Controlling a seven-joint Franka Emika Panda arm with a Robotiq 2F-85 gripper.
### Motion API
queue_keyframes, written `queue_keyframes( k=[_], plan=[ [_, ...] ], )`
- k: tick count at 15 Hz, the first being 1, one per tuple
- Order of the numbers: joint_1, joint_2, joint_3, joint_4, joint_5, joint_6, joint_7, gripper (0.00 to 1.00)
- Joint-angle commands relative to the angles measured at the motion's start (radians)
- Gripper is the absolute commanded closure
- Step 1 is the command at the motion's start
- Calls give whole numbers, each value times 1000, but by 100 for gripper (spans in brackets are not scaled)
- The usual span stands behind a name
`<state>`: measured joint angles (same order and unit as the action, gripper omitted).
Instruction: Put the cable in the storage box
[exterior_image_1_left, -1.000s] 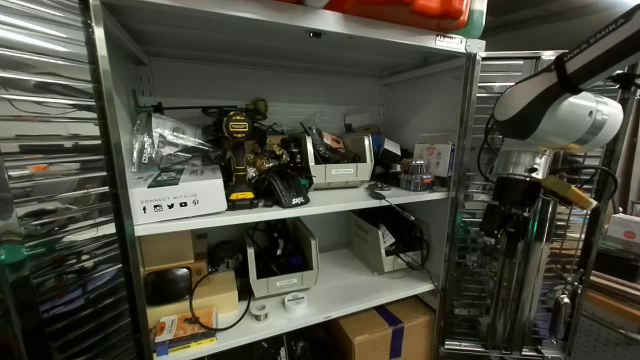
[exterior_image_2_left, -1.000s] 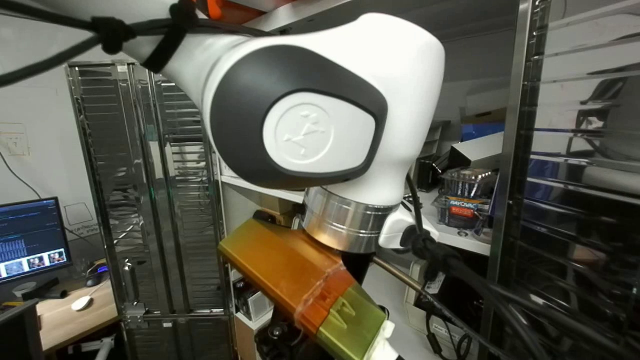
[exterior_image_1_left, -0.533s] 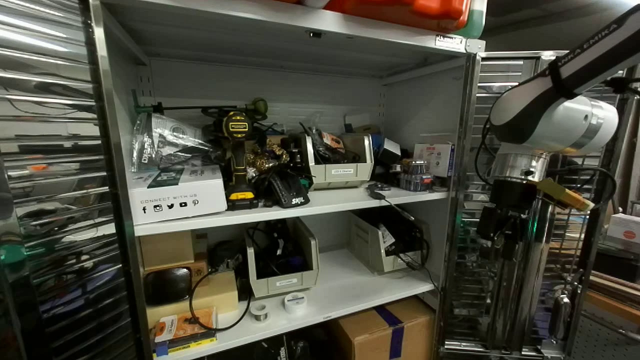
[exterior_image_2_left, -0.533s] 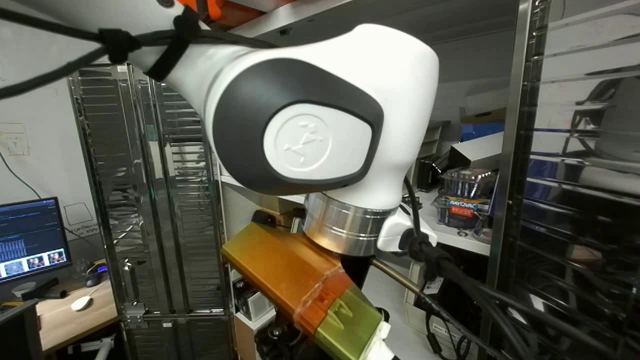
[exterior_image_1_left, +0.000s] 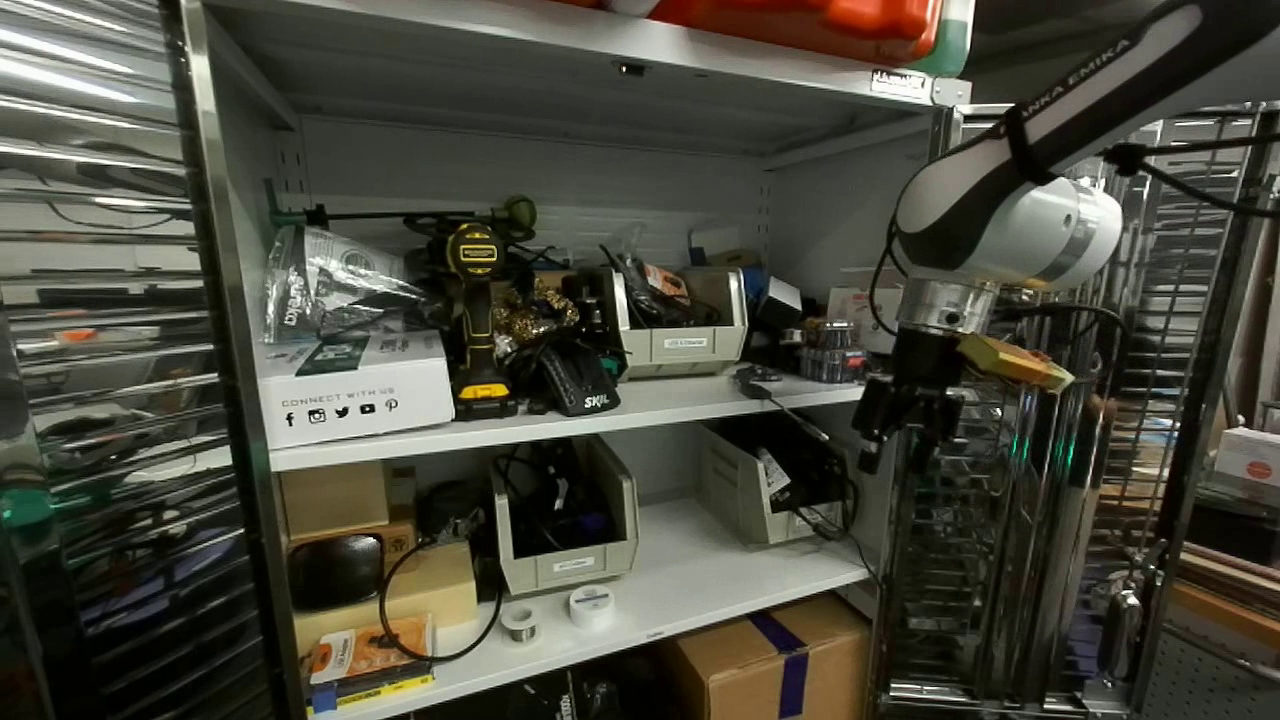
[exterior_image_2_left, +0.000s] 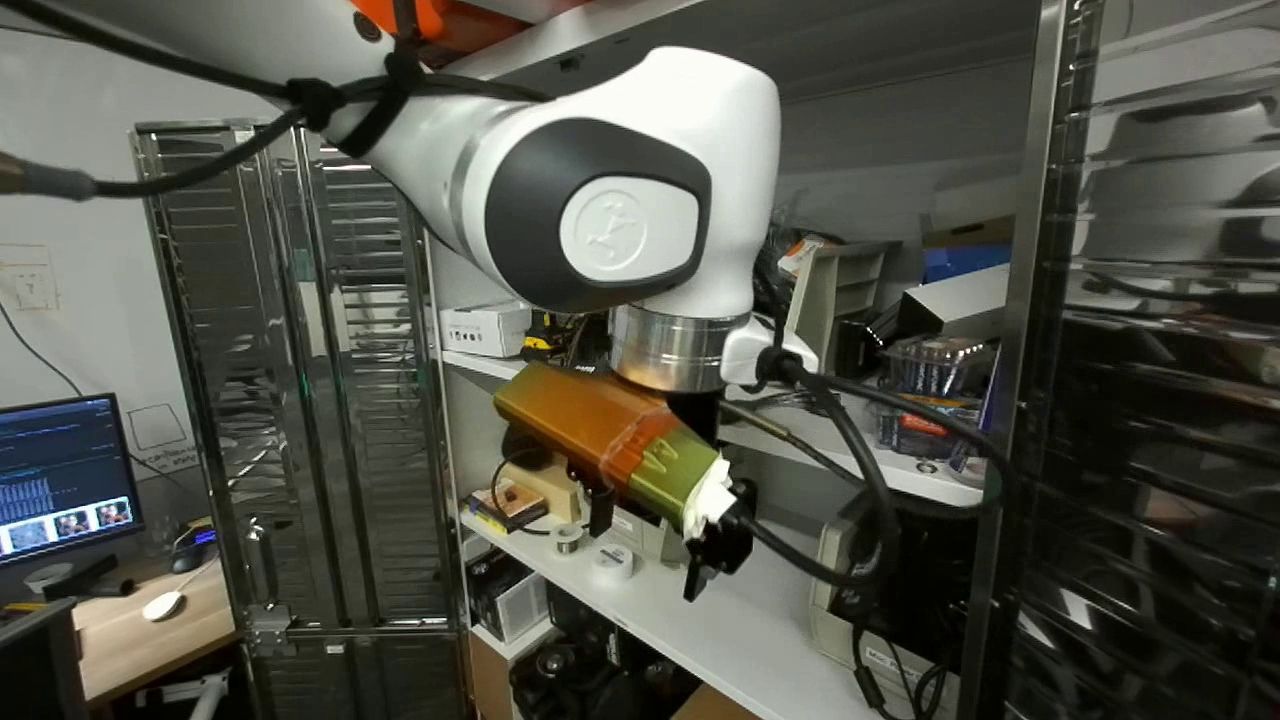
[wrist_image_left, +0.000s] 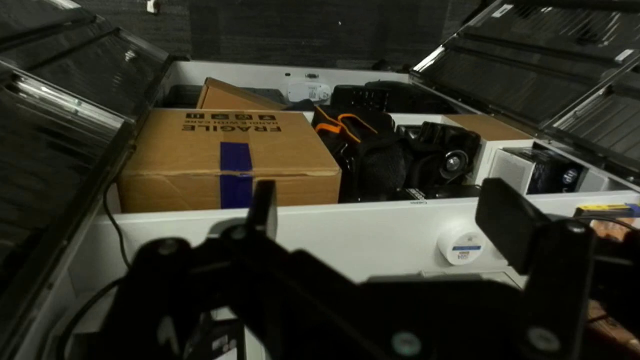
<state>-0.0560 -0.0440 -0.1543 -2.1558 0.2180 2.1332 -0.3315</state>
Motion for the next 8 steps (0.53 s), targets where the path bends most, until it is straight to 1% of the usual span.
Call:
queue_keyframes(
  k=[1,5,8],
  plan=[
    [-3,62,38,133,-9,21,70,0],
    [-6,132,57,268,-31,47,137,0],
    [-5,203,65,380,-62,38,179,0]
  ],
)
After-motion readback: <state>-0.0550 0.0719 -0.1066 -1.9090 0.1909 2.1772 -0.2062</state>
